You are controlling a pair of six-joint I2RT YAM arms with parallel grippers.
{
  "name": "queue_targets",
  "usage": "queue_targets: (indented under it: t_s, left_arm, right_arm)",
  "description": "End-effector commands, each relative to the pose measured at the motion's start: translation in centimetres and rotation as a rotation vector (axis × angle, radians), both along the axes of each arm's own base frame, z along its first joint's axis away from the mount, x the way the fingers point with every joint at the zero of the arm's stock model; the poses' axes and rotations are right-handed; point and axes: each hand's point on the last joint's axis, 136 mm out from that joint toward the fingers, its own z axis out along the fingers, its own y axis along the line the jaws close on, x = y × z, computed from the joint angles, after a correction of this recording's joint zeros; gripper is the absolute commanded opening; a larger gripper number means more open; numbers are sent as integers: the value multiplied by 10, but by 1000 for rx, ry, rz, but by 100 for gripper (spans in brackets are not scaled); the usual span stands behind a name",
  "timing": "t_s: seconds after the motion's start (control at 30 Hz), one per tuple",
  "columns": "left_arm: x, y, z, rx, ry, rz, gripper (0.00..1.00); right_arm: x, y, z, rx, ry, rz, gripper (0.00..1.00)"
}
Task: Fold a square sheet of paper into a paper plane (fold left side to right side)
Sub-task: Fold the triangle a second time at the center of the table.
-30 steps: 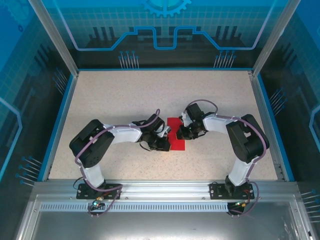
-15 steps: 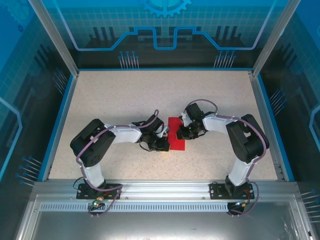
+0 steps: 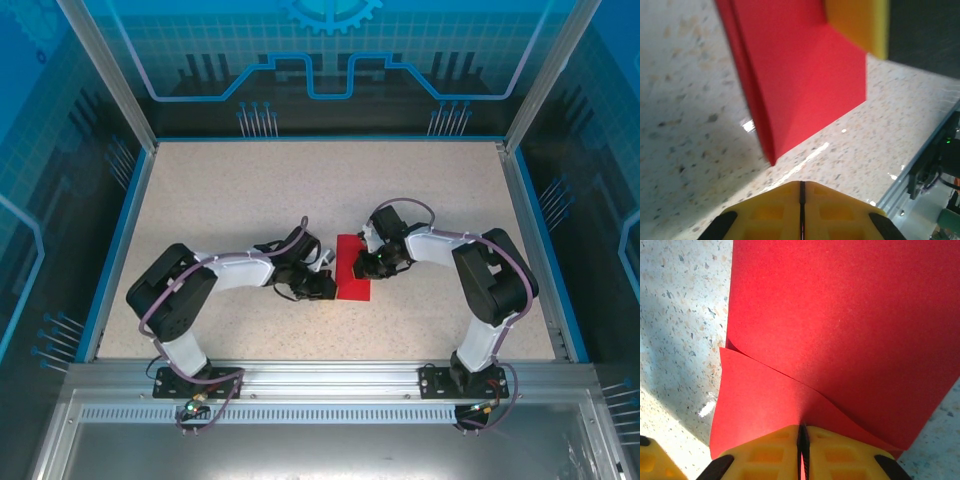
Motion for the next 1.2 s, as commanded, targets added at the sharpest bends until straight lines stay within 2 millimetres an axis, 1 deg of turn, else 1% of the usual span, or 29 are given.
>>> queue_targets:
  t_s: [0.0,0.1,0.23,0.3,0.37,0.43,0.53,0.6,0.67,0.73,0.93,1.07,1.17]
  left_arm:
    - [8,-10,2,-26,15,-18,13]
    - [11,-9,-10,4,20,-12,14]
    - [10,-5,-25,44,37,-8,14]
    - [8,1,-33,77,45,-3,14]
    - [5,7,-40,107,53,0,13]
    - [2,13,-47,133,62,4,10]
    - [-3,17,-54,147,73,7,7]
    - [-4,18,-56,147,72,8,5]
    - [-5,19,-57,147,74,9,4]
    - [-5,19,-57,149,72,11,4]
    - [-4,19,-58,155,78,19,3]
    - [-3,19,-60,159,93,32,2]
    - [-4,21,-63,170,97,34,2]
  right_arm:
    - [-12,-13,-17,-97,50,6,12]
    - [-13,-11,-16,-93,49,10,12]
    - [-11,-8,-11,-76,35,13,12]
    - [-9,-6,-6,-58,19,16,12]
    - [-7,-2,5,-28,-11,24,11]
    - [-7,3,17,5,-38,39,5]
    - [-15,10,26,27,-35,78,1]
    - [-22,17,27,34,-31,109,0]
    - [-28,24,24,38,-20,131,1]
    - [-30,28,21,35,-10,138,1]
    - [-32,34,7,9,26,153,1]
    - [-35,29,-5,-30,51,152,2]
    - [-35,20,-15,-63,67,140,2]
